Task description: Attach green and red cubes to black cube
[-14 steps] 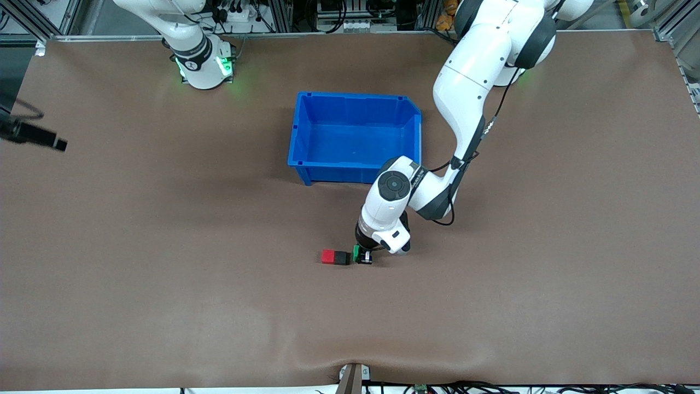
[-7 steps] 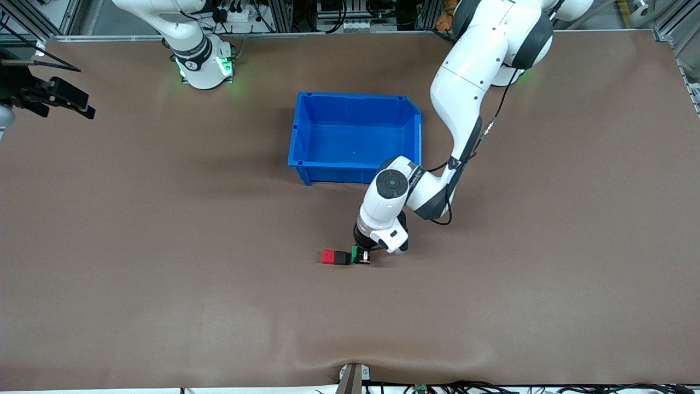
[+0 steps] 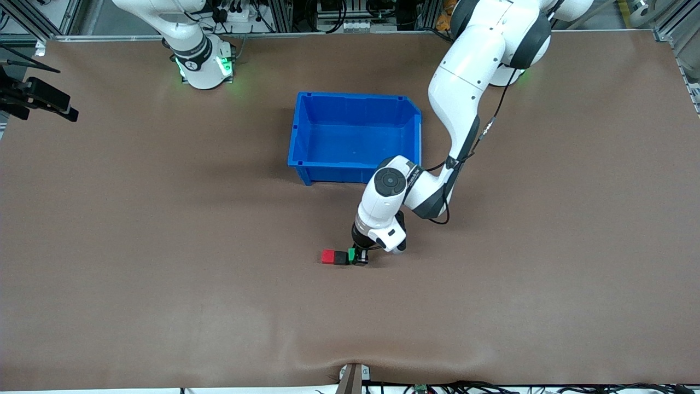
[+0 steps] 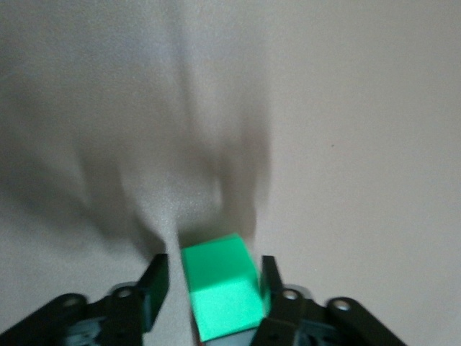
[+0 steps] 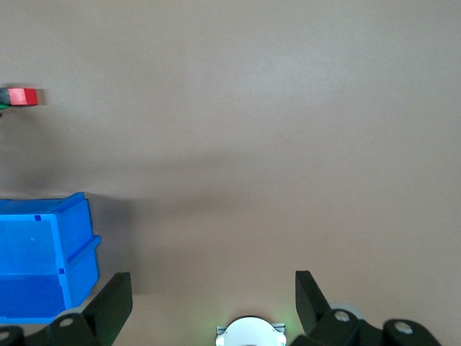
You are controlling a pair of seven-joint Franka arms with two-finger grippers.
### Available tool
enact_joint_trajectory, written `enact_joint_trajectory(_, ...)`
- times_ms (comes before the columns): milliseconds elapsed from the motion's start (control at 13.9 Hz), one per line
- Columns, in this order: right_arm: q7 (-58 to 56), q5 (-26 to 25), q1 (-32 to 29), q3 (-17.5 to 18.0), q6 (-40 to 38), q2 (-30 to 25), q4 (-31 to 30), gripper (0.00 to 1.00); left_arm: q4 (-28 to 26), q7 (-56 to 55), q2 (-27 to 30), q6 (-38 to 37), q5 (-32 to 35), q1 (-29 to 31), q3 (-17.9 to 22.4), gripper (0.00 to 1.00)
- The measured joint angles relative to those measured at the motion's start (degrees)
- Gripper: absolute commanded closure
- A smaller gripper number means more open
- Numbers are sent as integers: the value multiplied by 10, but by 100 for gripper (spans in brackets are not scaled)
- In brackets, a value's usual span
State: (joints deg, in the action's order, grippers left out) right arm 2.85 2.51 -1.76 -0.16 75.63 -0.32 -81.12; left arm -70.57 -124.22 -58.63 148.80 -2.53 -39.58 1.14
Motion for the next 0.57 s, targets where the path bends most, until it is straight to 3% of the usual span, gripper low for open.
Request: enact_joint_trajectory(575,-8,-5,1,1,0,1,19,0,16,5,10,2,18,1,17,0)
